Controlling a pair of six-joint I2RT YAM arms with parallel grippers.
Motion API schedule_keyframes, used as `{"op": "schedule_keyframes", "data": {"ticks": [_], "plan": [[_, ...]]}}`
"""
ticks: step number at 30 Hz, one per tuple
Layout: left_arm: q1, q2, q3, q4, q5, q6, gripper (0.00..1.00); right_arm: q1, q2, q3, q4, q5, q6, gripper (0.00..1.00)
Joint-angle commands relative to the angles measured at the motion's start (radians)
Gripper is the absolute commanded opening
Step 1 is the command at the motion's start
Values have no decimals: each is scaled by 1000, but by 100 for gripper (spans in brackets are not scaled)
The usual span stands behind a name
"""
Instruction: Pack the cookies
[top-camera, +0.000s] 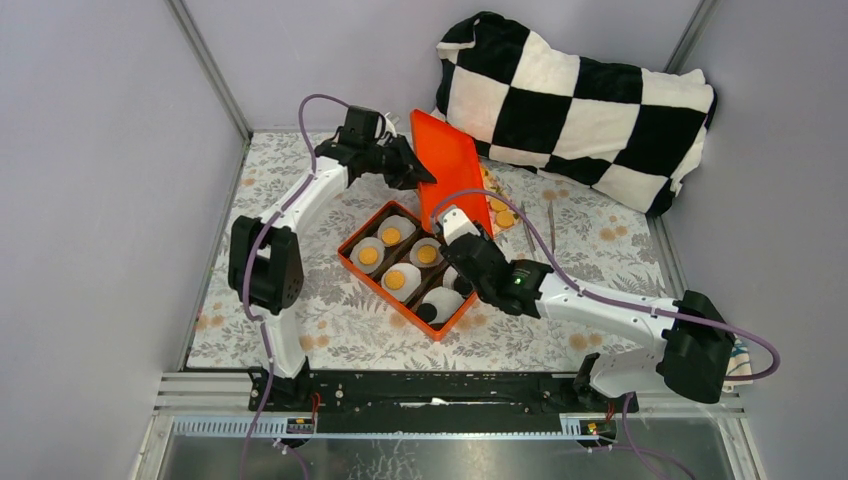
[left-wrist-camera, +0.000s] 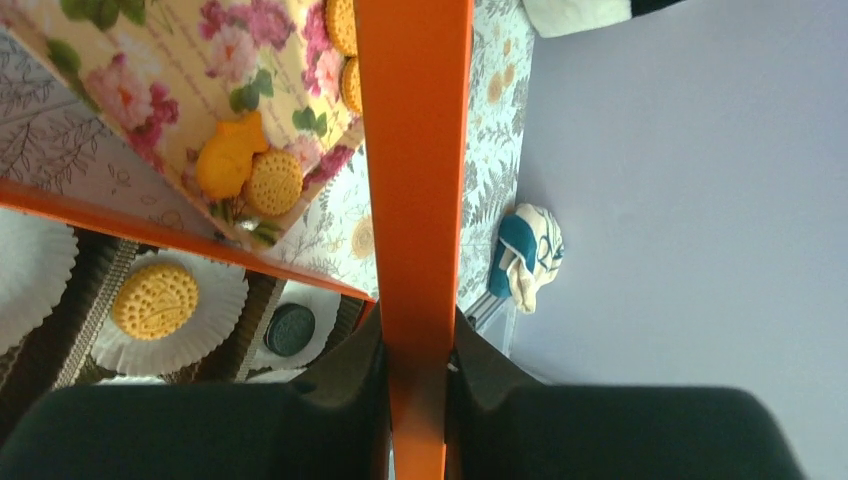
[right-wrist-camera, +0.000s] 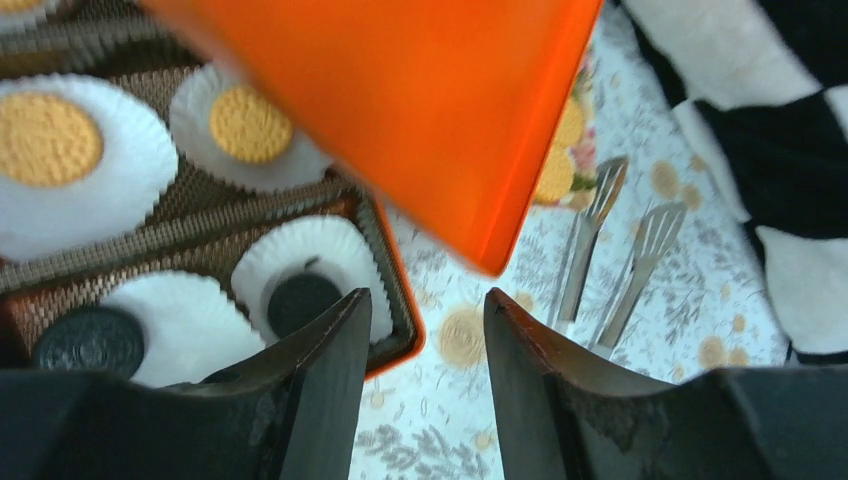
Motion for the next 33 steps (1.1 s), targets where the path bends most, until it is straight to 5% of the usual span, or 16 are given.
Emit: {"op": "schedule_keyframes", "data": {"ticks": [1,14,19,33], "plan": [[6,-79,-24,-25,91,5,0,8,-17,-2,278,127,-118,53],[44,-114,-109,56,231,-66,0,8,-27,-182,633,-27,-191,53],[66,-94,-104,60,235,-69,0,12,-100,-186,593,-97,-174,53],[75,-179,-160,78,283,-83,0,15,38,-172,789,7,-265,55]]}}
